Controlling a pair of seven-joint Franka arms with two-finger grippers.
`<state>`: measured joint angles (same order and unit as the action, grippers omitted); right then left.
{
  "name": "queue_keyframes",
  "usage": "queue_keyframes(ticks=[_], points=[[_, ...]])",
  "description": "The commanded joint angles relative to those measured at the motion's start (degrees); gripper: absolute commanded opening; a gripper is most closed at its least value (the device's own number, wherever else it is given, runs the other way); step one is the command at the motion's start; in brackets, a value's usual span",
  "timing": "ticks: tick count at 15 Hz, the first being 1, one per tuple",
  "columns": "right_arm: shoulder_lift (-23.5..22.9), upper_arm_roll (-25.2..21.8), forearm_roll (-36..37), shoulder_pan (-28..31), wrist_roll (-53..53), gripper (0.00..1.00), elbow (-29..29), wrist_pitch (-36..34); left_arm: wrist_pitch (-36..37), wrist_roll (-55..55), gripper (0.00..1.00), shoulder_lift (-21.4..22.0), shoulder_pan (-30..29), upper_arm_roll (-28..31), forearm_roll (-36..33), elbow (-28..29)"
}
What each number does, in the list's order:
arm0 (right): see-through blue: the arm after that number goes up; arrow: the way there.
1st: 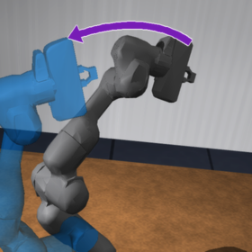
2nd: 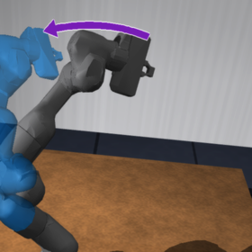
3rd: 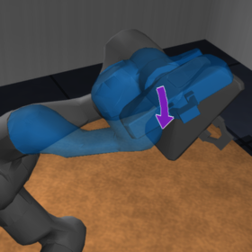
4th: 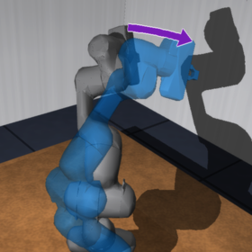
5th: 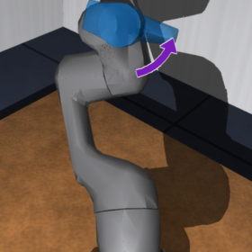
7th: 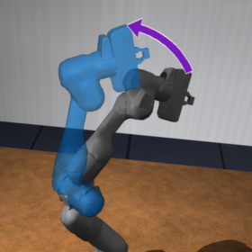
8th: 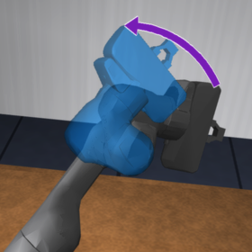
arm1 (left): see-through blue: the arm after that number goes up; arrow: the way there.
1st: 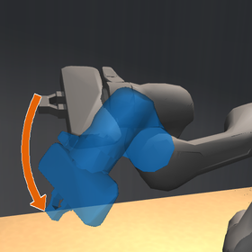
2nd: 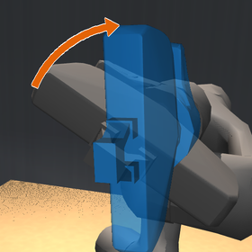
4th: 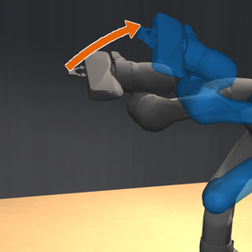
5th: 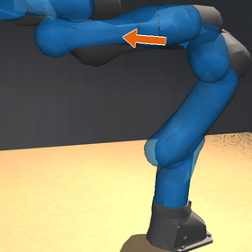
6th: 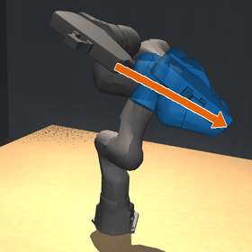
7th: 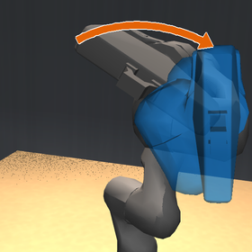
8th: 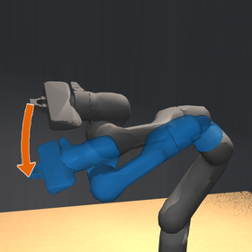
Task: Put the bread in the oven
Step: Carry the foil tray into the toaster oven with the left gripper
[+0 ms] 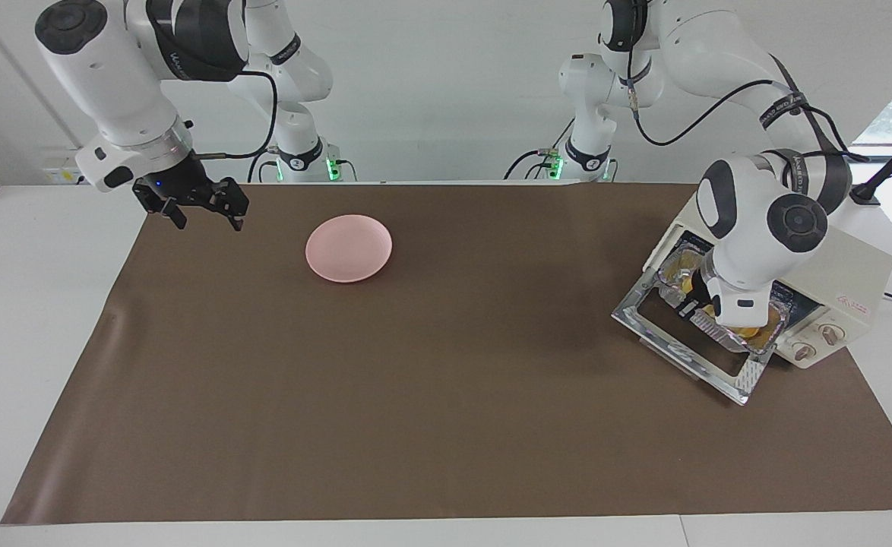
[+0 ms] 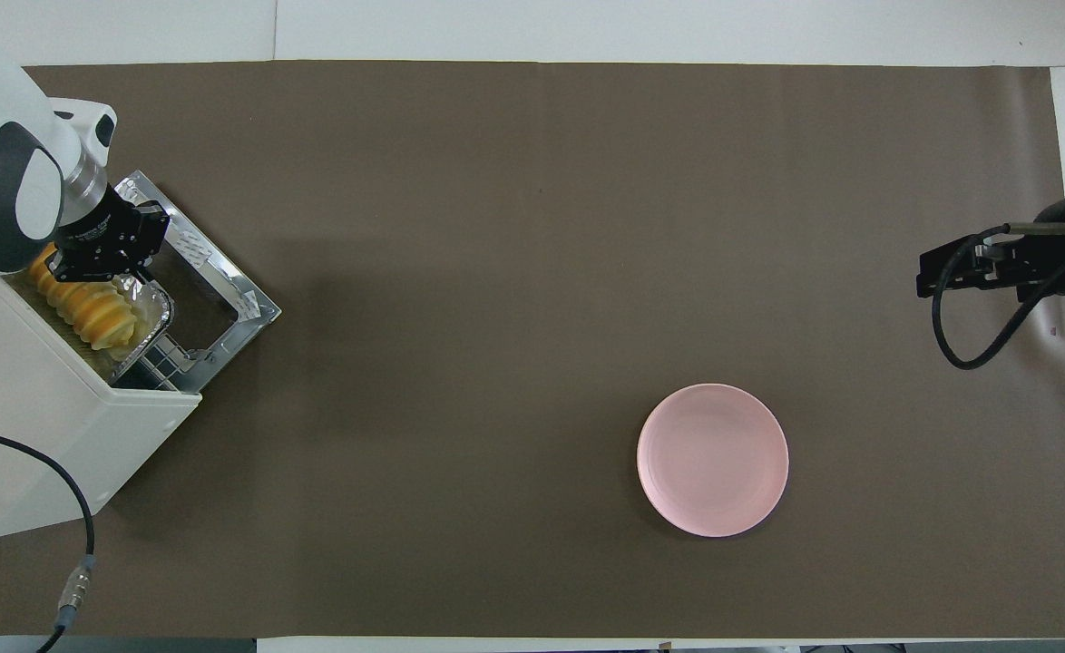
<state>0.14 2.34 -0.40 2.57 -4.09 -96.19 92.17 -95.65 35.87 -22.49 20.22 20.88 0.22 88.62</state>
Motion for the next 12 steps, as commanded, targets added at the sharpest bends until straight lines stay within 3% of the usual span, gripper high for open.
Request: queue_keyframes(ticks=[1,12], points=[[1.2,0.6,0.9,0.8,1.5,1.0,-1.4,0.1,1.1,1.0,0.0,2.2,0.3,0.6,-2.0,2.2],[1.2,0.6,0.9,0.8,1.5,1.0,-1.4,0.1,1.6,0.6,0.0,2.9,0.3,3.2,-2.1,4.6]])
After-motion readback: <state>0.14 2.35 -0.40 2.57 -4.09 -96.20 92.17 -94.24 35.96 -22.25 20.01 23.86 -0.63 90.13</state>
